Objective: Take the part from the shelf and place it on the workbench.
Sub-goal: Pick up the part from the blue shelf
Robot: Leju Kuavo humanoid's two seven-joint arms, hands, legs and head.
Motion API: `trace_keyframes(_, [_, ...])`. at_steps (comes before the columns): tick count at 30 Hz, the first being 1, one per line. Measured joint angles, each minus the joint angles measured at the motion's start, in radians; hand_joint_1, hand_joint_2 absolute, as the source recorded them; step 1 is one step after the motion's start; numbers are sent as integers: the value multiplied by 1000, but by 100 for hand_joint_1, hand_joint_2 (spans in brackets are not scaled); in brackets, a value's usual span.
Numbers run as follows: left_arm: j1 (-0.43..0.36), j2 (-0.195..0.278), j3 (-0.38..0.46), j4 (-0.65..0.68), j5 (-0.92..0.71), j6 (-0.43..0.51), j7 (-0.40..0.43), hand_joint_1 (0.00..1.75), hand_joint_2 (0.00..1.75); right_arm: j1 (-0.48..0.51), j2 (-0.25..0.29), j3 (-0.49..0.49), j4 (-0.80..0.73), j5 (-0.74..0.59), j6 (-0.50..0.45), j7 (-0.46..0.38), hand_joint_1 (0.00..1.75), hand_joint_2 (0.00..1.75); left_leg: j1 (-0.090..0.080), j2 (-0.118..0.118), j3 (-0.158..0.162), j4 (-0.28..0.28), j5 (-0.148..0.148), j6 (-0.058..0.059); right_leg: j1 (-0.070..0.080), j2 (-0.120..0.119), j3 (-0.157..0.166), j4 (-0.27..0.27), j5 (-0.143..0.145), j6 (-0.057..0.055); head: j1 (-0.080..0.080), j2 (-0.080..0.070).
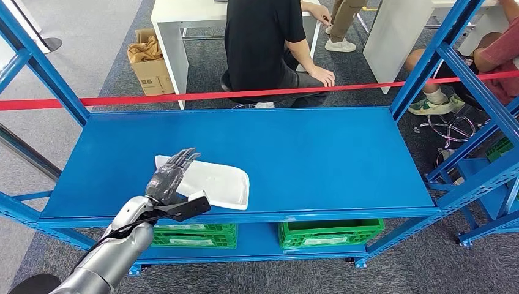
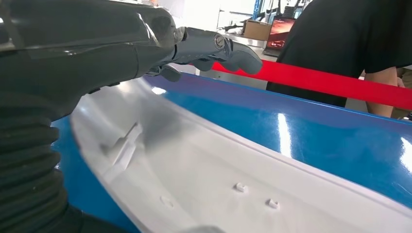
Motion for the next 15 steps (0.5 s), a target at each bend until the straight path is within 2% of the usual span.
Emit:
trace_keyframes(4, [-28,-12,-6,44,0,11,-20,0,175,-1,1,1,0,2,1,-3,0,0,0,0,0,0,0,0,0,0,0,0,0,0,0,0])
trace_keyframes(8, [-85,-33,-26,130,0,27,-43,171,175,-1,3,2,0,5,0,-16,0,0,0,0,0,0,0,0,0,0,0,0,0,0,0,0])
trace_keyframes(15, [-163,-66,-67,251,-5,29,-50,175,175,-3,10,2,0,5,-5,-35,0,0,0,0,0,0,0,0,0,0,0,0,0,0,0,0])
